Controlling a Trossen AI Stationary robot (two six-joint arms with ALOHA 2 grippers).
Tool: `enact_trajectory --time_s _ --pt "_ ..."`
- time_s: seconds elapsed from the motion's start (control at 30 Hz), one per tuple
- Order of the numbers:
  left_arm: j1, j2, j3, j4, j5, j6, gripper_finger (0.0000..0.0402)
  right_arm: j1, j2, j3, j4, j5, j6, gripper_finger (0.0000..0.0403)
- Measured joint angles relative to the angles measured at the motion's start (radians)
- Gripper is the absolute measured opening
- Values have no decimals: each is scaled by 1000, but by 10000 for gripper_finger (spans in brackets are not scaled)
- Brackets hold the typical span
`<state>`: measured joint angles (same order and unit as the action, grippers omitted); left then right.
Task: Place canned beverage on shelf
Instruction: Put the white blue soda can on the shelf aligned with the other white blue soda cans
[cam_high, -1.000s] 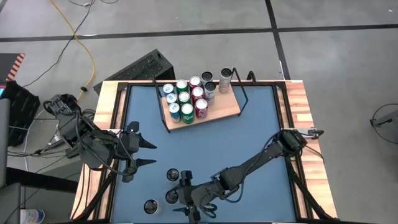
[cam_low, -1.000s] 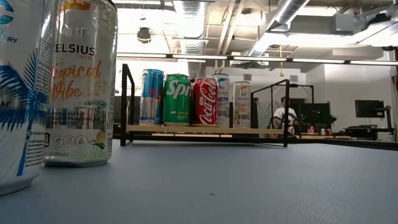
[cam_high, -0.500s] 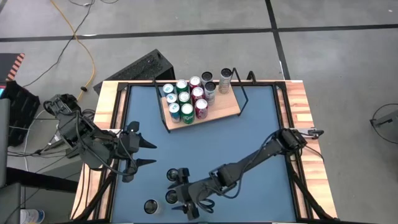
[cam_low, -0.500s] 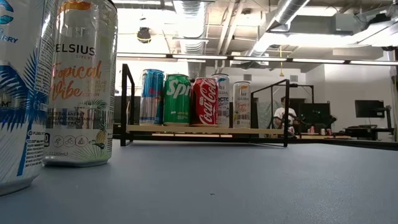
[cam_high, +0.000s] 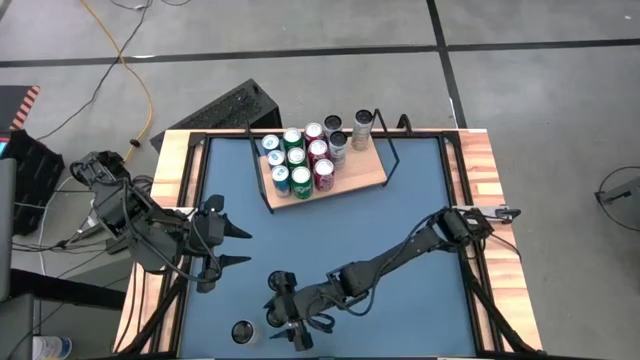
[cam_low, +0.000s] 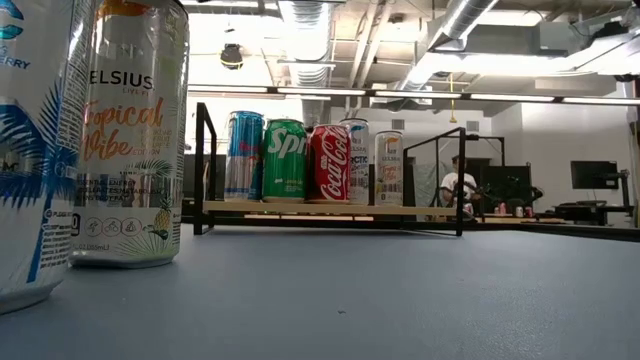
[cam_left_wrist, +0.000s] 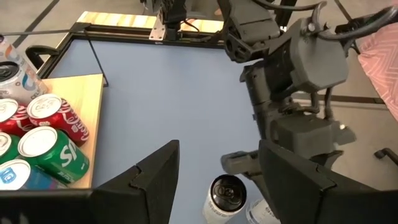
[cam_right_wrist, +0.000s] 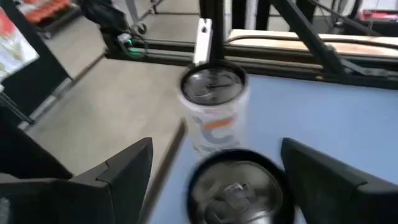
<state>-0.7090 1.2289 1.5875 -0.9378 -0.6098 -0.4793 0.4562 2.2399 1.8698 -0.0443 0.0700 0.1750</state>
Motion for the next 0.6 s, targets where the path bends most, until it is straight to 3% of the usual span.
enact_trajectory --time_s 0.6 --pt "0 0 0 -14 -5 27 206 -1 1 -2 -35 15 12 341"
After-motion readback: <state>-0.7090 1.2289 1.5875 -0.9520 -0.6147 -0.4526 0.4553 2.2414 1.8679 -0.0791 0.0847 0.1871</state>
